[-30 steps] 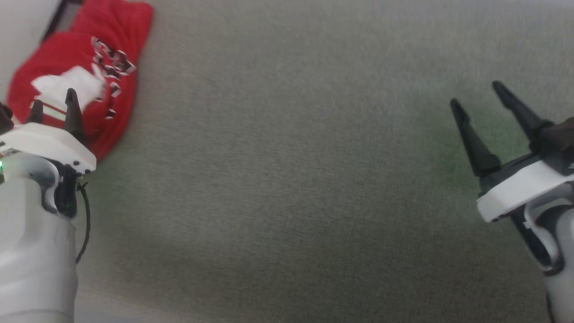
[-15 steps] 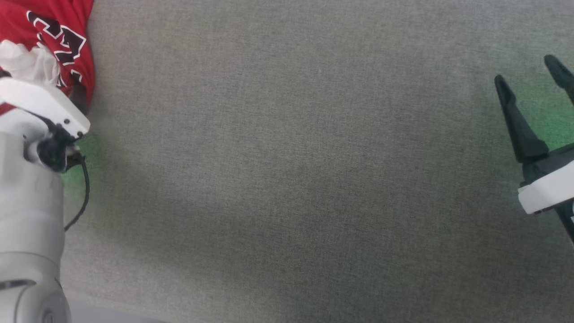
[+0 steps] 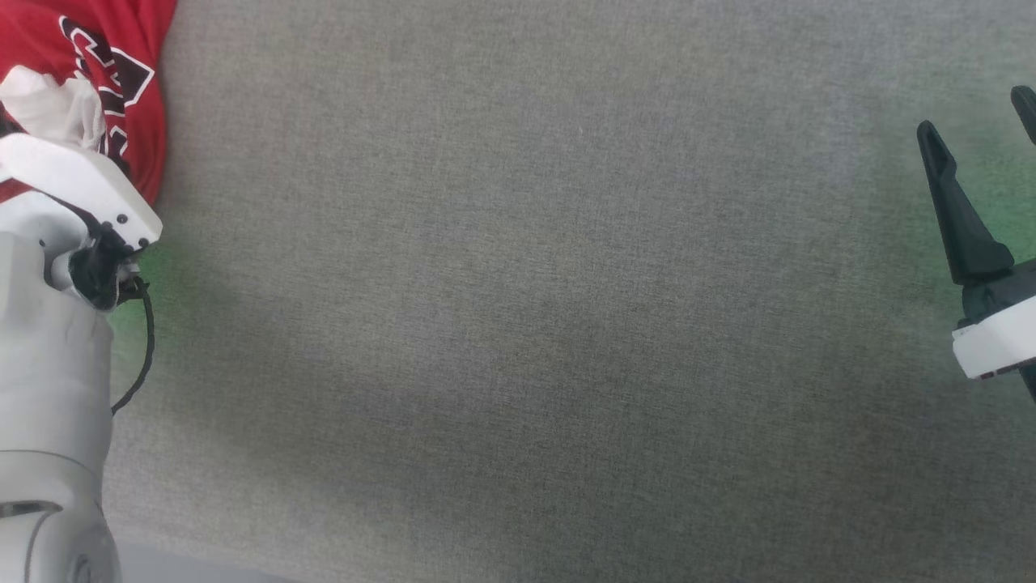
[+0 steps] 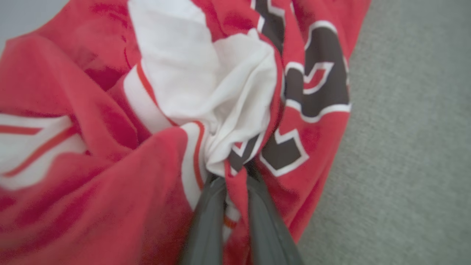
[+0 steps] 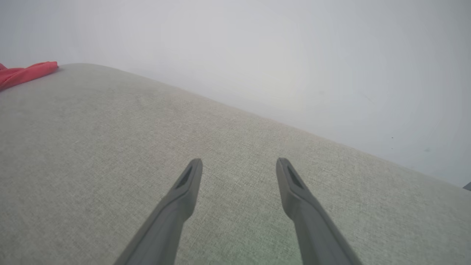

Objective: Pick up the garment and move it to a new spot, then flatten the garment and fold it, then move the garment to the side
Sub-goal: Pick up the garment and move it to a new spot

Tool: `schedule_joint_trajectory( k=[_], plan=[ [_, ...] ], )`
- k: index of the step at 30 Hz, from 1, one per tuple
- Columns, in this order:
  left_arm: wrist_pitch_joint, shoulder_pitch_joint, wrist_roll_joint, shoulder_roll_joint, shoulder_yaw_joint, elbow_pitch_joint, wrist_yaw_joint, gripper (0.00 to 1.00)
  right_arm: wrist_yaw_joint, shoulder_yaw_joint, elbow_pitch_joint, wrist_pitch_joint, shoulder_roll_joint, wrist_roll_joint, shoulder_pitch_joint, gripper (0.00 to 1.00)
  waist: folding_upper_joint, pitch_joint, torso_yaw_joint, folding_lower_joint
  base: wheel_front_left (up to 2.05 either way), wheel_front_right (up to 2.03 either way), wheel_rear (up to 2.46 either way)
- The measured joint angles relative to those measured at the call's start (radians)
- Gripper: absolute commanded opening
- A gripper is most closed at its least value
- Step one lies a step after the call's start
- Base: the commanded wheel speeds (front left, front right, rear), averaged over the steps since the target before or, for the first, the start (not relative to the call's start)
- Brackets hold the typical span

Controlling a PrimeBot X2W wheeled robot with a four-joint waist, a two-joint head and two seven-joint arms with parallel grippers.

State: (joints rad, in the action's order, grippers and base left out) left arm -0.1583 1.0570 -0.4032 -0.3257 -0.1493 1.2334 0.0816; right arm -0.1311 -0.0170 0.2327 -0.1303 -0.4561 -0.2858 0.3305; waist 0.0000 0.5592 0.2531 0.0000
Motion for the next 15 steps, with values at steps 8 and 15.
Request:
schedule_joint_trajectory(
  k=[8, 15],
  plan=[
    [0.113, 0.023, 0.066, -0.076, 0.083, -0.084, 0.031, 0.00, 0.000, 0.013, -0.061, 0.053, 0.053, 0.001, -0.006, 1.00, 0.0000, -0.084, 0.000, 0.0000, 0.00, 0.00, 0.00],
    [0.106, 0.045, 0.087, -0.125, 0.149, -0.241, 0.046, 0.00, 0.000, 0.009, -0.119, 0.091, 0.096, 0.007, -0.020, 1.00, 0.0000, -0.180, -0.001, 0.0000, 0.00, 0.00, 0.00]
  ],
)
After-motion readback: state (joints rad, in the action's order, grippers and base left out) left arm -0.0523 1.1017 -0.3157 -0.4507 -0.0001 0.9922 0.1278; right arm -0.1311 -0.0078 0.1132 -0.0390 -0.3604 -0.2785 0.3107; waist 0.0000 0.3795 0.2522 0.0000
